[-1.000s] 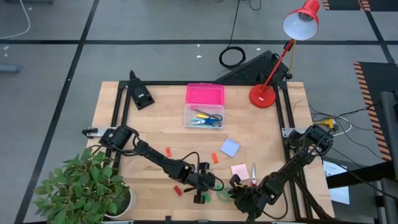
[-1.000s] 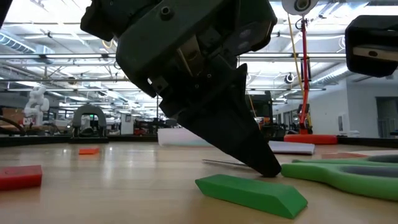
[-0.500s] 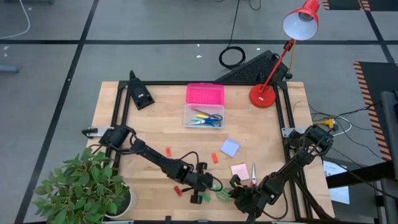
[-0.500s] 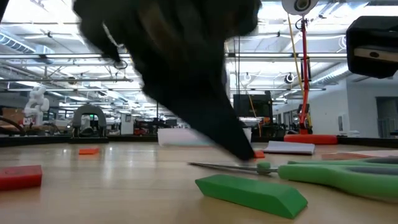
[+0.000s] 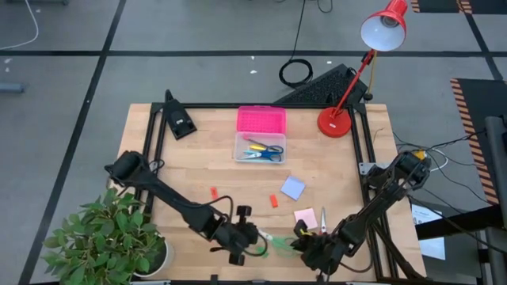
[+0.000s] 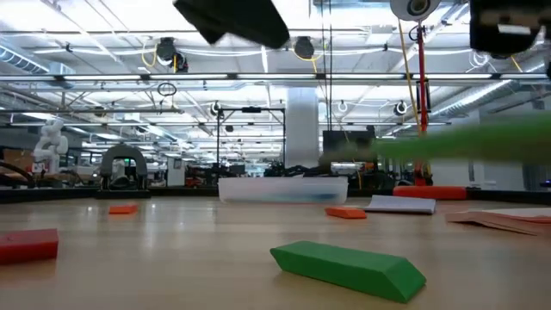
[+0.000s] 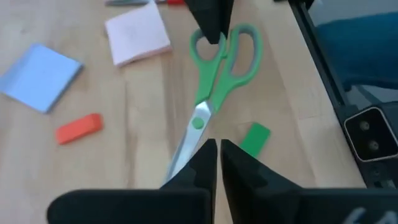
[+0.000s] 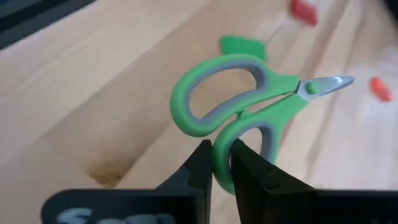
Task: Pack school essentials
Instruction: Put the green scissors into the supply box, then put the orange scissors into the supply box
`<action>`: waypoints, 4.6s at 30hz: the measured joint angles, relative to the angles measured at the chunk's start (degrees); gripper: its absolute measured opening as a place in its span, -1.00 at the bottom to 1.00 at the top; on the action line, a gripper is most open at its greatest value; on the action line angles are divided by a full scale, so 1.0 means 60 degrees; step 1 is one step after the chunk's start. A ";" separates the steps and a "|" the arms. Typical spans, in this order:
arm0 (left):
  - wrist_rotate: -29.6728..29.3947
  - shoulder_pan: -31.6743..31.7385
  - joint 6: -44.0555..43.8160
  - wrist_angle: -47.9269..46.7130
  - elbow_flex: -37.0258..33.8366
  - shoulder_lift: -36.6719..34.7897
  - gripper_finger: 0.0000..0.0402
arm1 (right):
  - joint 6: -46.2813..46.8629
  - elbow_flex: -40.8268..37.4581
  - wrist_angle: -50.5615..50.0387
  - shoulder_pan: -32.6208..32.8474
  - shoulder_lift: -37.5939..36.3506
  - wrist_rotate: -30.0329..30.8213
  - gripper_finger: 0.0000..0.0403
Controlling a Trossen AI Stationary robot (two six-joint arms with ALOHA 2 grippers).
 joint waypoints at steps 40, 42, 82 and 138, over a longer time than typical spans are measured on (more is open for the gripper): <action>-0.1505 0.0716 0.0496 -0.3108 0.0018 -0.1730 -0.85 | -0.6600 -0.0663 -0.1634 -0.7236 -0.4532 -0.4177 -0.83; -0.1501 0.0745 0.0496 -0.3133 0.0018 -0.1730 -0.85 | -0.7026 -0.0941 -0.1312 -0.7851 -0.4530 -0.4759 -0.83; -0.1465 0.0941 0.0496 -0.2994 0.0018 -0.1730 -0.85 | -0.9449 -0.1741 0.0925 -1.0994 -0.2188 -0.5954 -0.72; -0.0924 0.2417 0.1724 -0.1989 0.0018 -0.1723 -0.85 | -0.2751 -0.1738 -0.2944 -1.0145 -0.7095 -0.5017 -0.66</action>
